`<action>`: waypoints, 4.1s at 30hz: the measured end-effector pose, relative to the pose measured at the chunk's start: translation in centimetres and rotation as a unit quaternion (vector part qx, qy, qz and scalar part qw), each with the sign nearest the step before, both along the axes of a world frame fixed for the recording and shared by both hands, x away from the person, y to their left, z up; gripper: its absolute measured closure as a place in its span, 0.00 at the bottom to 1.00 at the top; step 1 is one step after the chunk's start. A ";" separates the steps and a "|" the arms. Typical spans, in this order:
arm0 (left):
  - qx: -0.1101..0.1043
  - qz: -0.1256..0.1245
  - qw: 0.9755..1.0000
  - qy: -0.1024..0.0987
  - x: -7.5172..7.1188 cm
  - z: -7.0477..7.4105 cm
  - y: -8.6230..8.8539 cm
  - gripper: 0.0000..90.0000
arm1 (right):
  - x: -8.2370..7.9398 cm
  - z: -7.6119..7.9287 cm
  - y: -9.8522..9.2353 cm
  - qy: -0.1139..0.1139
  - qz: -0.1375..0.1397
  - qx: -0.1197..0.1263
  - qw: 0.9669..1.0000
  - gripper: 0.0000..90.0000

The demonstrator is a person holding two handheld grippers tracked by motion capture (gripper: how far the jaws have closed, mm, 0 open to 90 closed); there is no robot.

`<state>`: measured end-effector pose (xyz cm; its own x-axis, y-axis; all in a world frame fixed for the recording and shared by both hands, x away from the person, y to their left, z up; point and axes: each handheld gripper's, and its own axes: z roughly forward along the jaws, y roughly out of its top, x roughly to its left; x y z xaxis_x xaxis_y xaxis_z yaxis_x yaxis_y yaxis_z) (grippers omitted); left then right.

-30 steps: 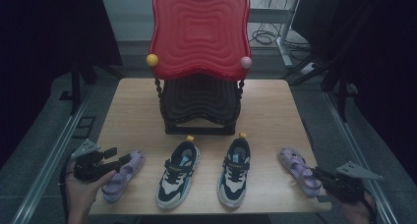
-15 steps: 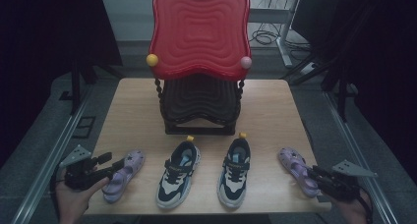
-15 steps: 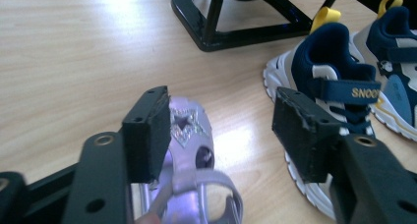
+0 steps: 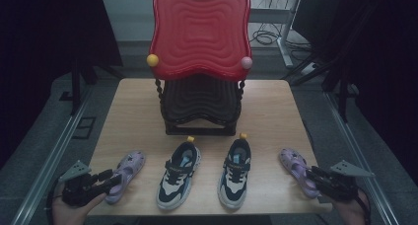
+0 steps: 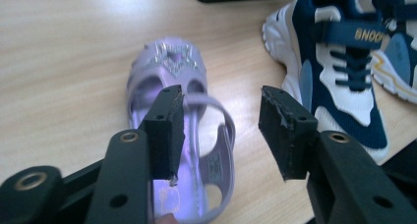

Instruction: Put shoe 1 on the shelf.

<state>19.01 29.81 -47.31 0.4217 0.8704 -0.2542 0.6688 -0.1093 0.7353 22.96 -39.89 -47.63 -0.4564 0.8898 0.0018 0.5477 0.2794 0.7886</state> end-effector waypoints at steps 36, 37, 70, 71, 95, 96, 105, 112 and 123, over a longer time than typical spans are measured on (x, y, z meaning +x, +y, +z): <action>0.047 -0.036 0.997 0.051 1.2 -2.8 -1.9 0.91 | -0.2 -0.1 -0.2 0.010 0.005 0.014 1.000 0.73; 0.046 -0.036 0.997 0.051 1.2 -2.8 -1.8 0.91 | -0.2 -0.1 -0.2 0.012 0.006 0.014 1.000 0.73; 0.032 -0.031 0.998 0.048 1.2 -3.0 -1.7 0.92 | 0.9 -2.2 2.0 0.089 0.022 -0.023 0.995 0.84; 0.031 -0.031 0.998 0.047 1.2 -3.0 -1.8 0.92 | 0.9 -2.2 2.0 0.089 0.020 -0.024 0.996 0.86; -0.022 0.016 1.000 0.008 1.1 -2.2 -0.2 0.95 | 0.8 -1.9 0.6 0.065 0.004 0.014 0.998 0.94; -0.025 0.018 0.999 0.006 1.1 -2.2 -0.1 0.95 | 0.8 -1.8 0.6 0.063 0.003 0.017 0.998 0.94; -0.060 0.023 0.998 -0.009 1.2 -1.7 0.6 0.96 | 0.7 -1.3 0.3 0.048 -0.002 0.044 0.998 0.95; -0.066 0.024 0.997 -0.020 1.4 -1.0 0.8 0.96 | 0.6 -0.7 0.1 0.031 -0.005 0.069 0.997 0.95; -0.082 0.008 0.996 -0.044 2.1 0.7 0.4 0.96 | 1.0 0.9 1.0 -0.007 0.003 0.105 0.994 0.95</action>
<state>21.14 30.21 -46.65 0.4341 0.8272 -0.3566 0.6020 0.0281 0.7980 23.98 -38.90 -46.70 -0.4627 0.8680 0.1801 0.5351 0.1115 0.8374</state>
